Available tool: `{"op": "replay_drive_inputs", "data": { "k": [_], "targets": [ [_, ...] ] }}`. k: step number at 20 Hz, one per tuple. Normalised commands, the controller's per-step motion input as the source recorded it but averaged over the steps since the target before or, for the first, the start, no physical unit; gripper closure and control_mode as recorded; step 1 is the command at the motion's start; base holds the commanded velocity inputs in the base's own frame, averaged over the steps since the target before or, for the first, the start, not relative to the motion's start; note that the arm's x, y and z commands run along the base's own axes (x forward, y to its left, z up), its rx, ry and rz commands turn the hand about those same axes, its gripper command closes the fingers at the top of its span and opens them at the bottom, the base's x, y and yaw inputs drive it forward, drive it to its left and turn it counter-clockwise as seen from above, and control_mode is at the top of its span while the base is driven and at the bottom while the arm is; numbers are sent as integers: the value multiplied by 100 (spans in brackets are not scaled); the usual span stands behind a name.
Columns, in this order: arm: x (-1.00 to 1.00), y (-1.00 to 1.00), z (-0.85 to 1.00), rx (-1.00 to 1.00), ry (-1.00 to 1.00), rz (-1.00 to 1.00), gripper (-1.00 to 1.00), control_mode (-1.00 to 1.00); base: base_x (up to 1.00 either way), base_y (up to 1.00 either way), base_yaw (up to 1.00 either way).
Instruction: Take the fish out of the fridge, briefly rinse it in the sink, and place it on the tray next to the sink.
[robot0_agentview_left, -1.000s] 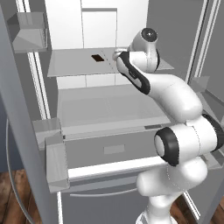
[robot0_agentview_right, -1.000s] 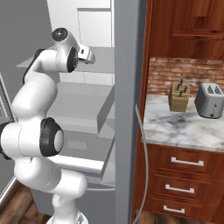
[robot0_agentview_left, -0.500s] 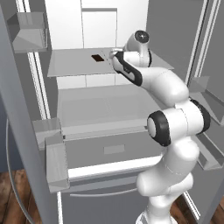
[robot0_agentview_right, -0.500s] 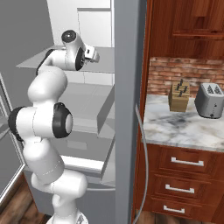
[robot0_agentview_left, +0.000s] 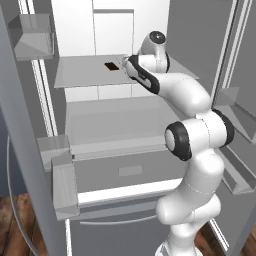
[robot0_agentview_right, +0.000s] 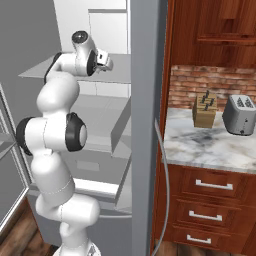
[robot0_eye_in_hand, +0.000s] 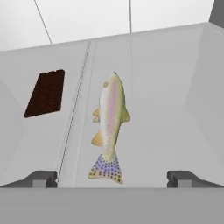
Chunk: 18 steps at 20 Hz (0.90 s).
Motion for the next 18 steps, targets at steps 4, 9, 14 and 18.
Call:
{"op": "replay_drive_inputs", "data": {
  "k": [4,9,14,18],
  "targets": [
    [0,8,-38,-5,0,0,-100,-100,0,0,0],
    [9,3,-19,-2,0,0,-100,-100,0,0,0],
    [33,0,-2,0,0,0,-100,-100,0,0,0],
    [38,0,-3,0,0,0,-100,-100,0,0,0]
  ]
}}
